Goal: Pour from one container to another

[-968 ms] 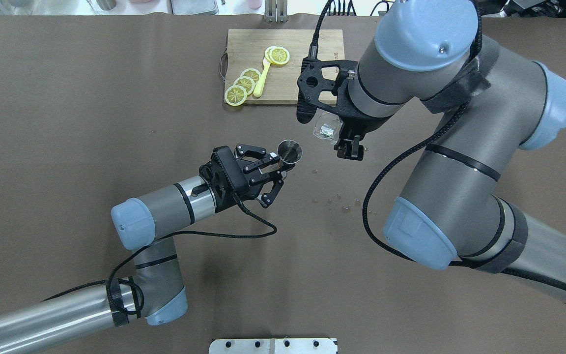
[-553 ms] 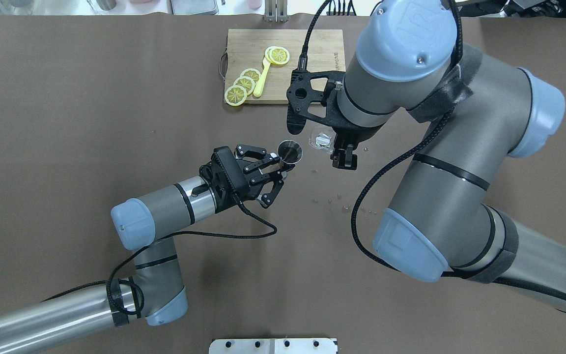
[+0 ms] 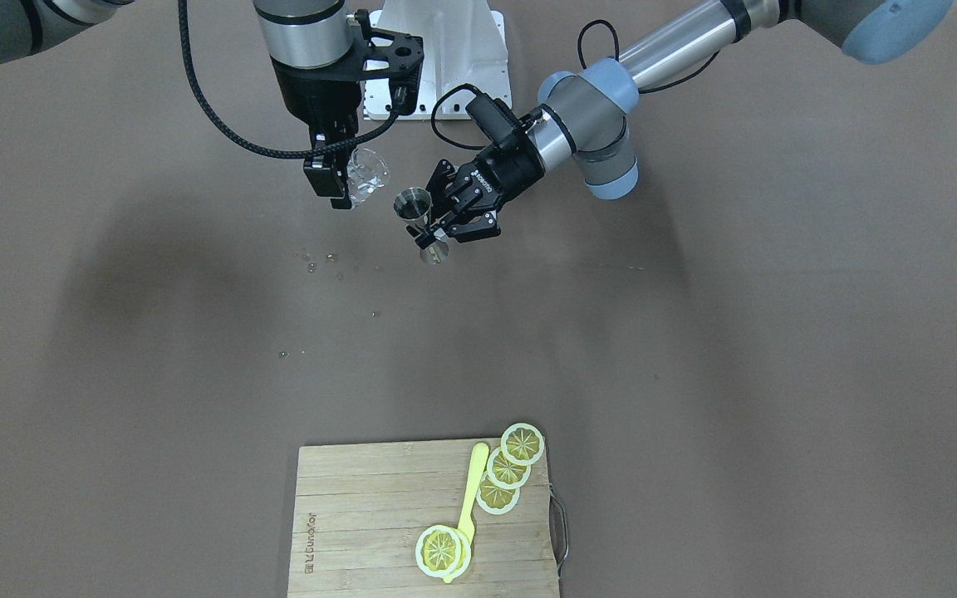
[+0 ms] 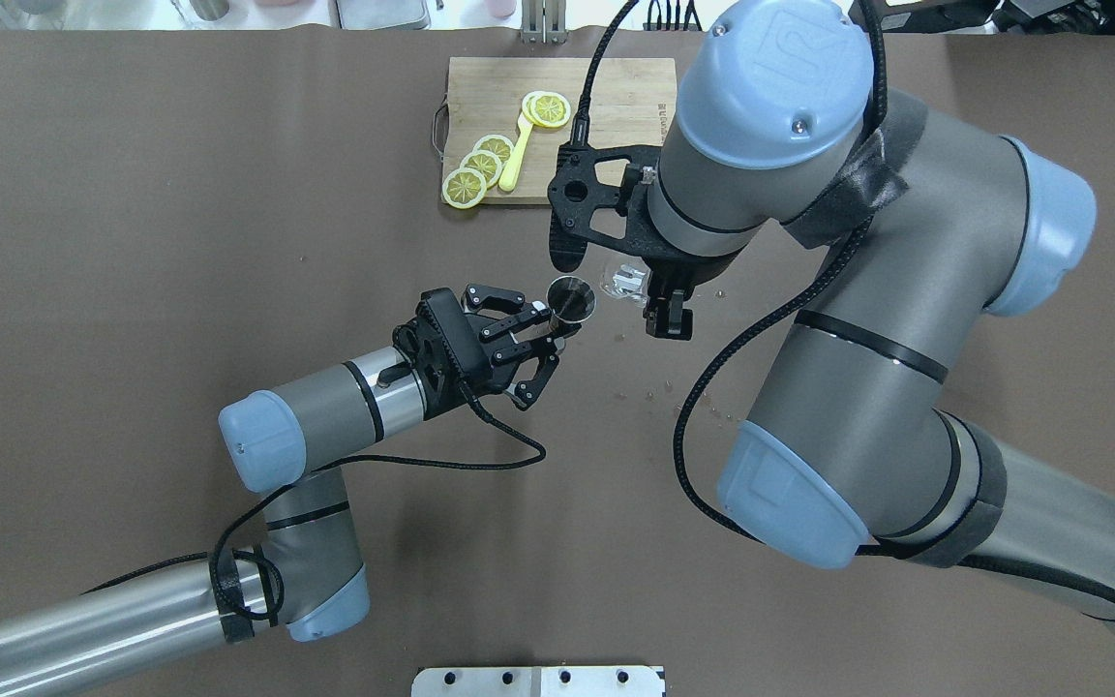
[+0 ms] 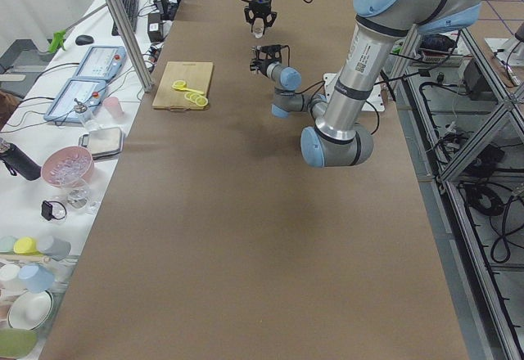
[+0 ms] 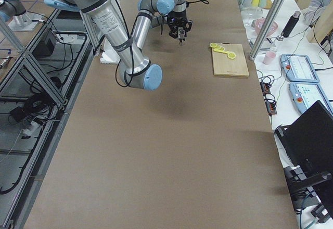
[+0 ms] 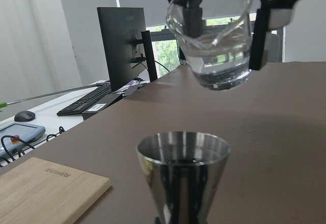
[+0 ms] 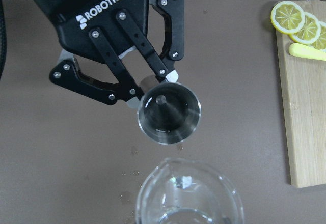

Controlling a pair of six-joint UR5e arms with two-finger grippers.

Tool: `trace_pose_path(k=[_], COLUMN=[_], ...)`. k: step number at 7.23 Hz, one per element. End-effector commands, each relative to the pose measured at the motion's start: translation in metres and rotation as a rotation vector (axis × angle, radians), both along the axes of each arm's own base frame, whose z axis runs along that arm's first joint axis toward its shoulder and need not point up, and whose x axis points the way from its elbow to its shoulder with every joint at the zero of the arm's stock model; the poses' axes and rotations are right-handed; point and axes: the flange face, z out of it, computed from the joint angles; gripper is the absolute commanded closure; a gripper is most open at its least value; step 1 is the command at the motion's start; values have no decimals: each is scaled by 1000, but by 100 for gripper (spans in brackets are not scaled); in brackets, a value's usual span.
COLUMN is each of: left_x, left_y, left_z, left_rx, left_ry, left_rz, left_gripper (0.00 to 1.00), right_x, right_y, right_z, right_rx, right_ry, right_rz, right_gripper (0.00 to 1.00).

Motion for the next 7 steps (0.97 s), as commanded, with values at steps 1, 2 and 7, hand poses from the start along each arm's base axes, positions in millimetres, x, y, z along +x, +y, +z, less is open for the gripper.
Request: trace_pose_path(k=[1, 2, 7], left_x=[0, 0, 0], left_y=[0, 0, 0], left_z=[0, 0, 0], left_rx=[-1, 0, 0], left_ry=[-1, 0, 0], left_rz=[0, 0, 0], left_gripper=[100, 100, 100], right_x=[-7, -9, -18], right_y=[3, 2, -4], right_z=[-1, 0, -6], right_rx=[-11, -15, -66], right_ry=[17, 19, 52], right_rz=[-10, -13, -7], right_gripper=[100, 100, 100])
